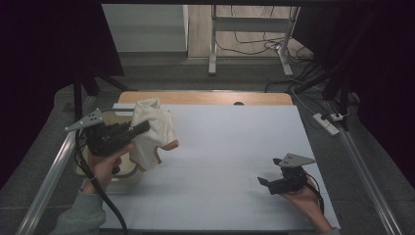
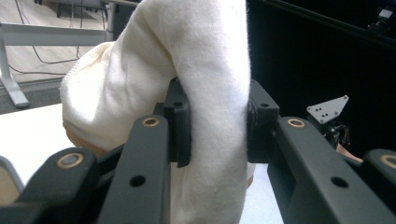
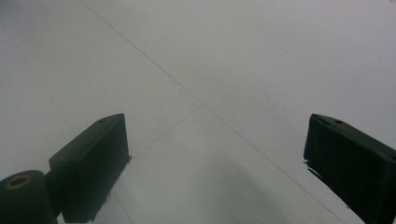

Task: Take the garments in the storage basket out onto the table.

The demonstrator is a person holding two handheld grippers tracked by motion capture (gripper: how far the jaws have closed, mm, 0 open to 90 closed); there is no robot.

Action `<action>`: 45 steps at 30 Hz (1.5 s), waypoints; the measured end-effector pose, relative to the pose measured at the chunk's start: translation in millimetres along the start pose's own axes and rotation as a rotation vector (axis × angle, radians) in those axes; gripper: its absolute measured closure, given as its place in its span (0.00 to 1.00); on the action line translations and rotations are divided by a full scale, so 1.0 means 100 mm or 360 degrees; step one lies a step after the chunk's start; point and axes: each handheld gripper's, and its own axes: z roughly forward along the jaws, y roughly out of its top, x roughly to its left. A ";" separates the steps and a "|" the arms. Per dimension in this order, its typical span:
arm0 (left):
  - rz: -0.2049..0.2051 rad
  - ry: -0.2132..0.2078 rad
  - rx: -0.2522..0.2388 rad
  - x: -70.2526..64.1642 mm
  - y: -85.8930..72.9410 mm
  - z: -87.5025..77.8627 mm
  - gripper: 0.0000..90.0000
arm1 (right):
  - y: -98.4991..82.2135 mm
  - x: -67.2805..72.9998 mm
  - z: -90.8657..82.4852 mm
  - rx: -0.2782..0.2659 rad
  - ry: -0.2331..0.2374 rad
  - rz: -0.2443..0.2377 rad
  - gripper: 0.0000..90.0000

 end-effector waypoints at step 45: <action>0.0135 -0.0171 0.0351 -0.25 -0.13 1.17 0.75 | 0.00 0.01 -0.01 -0.0003 0.0006 0.0003 0.07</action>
